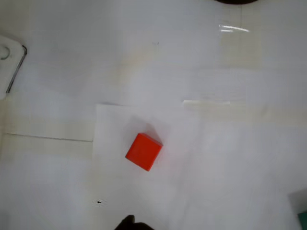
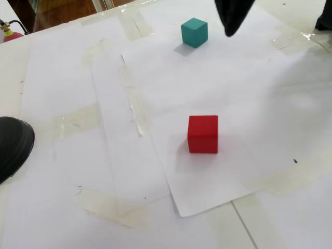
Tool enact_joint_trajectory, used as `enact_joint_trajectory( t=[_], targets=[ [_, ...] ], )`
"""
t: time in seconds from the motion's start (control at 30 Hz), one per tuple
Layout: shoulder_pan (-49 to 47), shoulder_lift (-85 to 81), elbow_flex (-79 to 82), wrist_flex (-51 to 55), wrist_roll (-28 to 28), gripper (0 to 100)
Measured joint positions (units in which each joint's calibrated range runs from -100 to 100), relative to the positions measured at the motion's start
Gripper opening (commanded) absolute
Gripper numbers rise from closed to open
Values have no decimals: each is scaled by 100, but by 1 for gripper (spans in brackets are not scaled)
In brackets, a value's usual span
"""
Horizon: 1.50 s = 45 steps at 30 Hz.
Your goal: Put the red cube on the top of the blue cube.
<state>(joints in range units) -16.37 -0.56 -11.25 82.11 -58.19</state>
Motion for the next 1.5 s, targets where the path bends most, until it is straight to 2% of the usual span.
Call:
enact_joint_trajectory(
  t=[0.3, 0.53, 0.9, 1.2, 1.5],
  targets=[
    [-154, 928, -633, -16, -503, 0],
    [-300, 1649, -786, -431, -708, 1],
    [-307, 1831, -795, -577, -923, 14],
    [-307, 2013, -795, -821, -1182, 20],
    [-307, 2421, -795, -1220, -1211, 25]
  ],
)
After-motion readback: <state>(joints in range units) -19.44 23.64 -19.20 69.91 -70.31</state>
